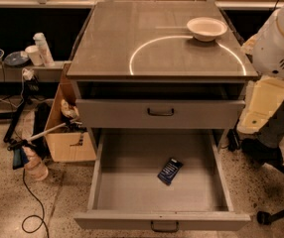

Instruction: Pick rxbar chocolate from middle drawer and place on counter

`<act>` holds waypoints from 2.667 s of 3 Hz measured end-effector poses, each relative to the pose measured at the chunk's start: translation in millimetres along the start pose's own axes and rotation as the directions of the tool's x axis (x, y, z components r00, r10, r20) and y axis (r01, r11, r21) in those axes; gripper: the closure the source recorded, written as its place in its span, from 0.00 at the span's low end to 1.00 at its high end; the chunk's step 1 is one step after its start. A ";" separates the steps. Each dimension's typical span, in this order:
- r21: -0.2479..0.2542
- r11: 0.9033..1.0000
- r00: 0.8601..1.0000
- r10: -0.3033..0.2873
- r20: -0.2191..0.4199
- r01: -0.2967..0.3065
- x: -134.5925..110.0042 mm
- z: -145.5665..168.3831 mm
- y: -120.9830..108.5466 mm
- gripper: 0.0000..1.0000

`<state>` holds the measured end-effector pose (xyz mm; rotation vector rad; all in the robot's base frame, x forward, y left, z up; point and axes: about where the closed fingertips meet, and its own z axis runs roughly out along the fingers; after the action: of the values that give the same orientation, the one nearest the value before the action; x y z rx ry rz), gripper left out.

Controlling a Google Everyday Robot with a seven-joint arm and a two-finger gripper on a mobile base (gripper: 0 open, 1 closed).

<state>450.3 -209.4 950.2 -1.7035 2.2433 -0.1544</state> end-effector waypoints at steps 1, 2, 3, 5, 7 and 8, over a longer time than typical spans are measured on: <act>0.012 0.999 0.998 0.040 -0.055 -0.039 -5.9 36.4 -0.7 0.00; 0.022 0.998 0.997 0.058 -0.048 -0.057 -4.7 34.8 -1.1 0.00; 0.062 0.987 0.989 0.148 -0.004 -0.148 1.5 29.9 -4.5 0.00; 0.022 0.976 0.969 0.213 0.124 -0.217 2.9 29.4 -9.0 0.00; 0.044 0.969 0.965 0.235 0.118 -0.242 4.8 35.3 -7.3 0.00; 0.055 0.967 0.965 0.243 0.103 -0.249 1.6 58.3 -5.0 0.00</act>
Offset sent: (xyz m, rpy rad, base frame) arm 0.0235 0.0179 -0.0588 -0.0472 0.0430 -0.0514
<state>472.9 -206.2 896.3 -1.3542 2.3265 -0.0880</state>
